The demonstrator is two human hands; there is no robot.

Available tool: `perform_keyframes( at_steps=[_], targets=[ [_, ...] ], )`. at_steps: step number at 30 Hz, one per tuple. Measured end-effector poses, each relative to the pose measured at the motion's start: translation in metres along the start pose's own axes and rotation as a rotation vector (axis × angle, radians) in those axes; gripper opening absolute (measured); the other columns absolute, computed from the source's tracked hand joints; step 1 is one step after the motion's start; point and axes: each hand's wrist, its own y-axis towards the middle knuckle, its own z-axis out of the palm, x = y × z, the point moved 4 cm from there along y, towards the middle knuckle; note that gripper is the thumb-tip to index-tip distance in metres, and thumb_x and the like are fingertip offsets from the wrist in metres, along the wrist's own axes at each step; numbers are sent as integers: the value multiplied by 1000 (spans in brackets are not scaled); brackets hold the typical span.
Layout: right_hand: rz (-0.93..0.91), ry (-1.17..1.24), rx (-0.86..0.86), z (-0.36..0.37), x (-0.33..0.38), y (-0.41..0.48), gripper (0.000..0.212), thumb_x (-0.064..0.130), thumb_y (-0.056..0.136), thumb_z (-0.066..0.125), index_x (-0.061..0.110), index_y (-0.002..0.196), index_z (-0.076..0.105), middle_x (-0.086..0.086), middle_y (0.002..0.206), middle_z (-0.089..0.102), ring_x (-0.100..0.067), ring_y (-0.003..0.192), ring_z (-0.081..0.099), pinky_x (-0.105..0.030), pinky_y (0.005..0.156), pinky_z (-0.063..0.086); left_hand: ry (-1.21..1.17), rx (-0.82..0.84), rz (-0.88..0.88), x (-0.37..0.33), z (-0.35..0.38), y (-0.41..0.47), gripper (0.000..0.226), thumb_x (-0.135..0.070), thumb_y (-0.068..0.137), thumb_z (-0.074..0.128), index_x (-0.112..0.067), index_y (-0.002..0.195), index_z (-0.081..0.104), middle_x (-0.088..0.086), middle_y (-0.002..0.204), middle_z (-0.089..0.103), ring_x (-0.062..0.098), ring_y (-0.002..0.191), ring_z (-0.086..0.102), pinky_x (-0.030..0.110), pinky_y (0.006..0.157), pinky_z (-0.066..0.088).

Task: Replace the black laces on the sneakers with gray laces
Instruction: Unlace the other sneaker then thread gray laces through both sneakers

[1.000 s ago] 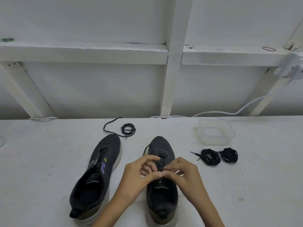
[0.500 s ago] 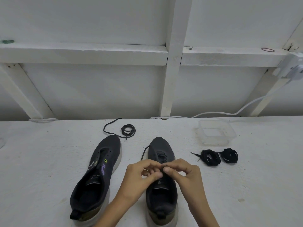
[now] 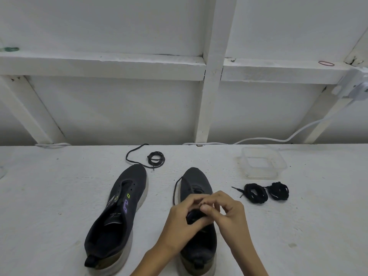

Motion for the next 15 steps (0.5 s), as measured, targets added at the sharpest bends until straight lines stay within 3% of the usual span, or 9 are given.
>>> perform_keyframes(
  at_steps=[4, 8, 12, 15],
  targets=[
    [-29, 127, 69, 1, 28, 17, 15, 2, 73, 68, 16, 67, 70, -6, 67, 66, -12, 58, 58, -21, 57, 45, 51, -51, 25, 2, 3, 4, 17, -24, 80, 77, -26, 95, 69, -14, 91, 72, 8, 91, 68, 19, 82, 51],
    [-63, 281, 21, -5, 64, 54, 17, -9, 83, 64, 5, 74, 68, -18, 65, 57, -18, 45, 43, -24, 44, 38, -26, -26, -11, 5, 1, 4, 17, -21, 79, 78, -25, 94, 70, -8, 93, 73, 12, 95, 69, 25, 91, 52],
    [-119, 418, -34, -3, 97, 102, 19, -10, 89, 57, 4, 78, 65, -3, 62, 57, -13, 44, 47, -22, 45, 44, -53, -9, -37, 8, -2, 4, 20, -20, 77, 80, -23, 95, 72, -7, 91, 74, 10, 93, 70, 23, 90, 52],
    [-141, 576, -160, -13, 125, 144, 16, -6, 92, 56, 3, 81, 62, -4, 65, 53, -10, 48, 47, -20, 46, 45, -53, 1, -51, 9, -3, 3, 20, -16, 77, 80, -19, 95, 73, -7, 90, 74, 8, 91, 70, 19, 87, 51]
  ],
)
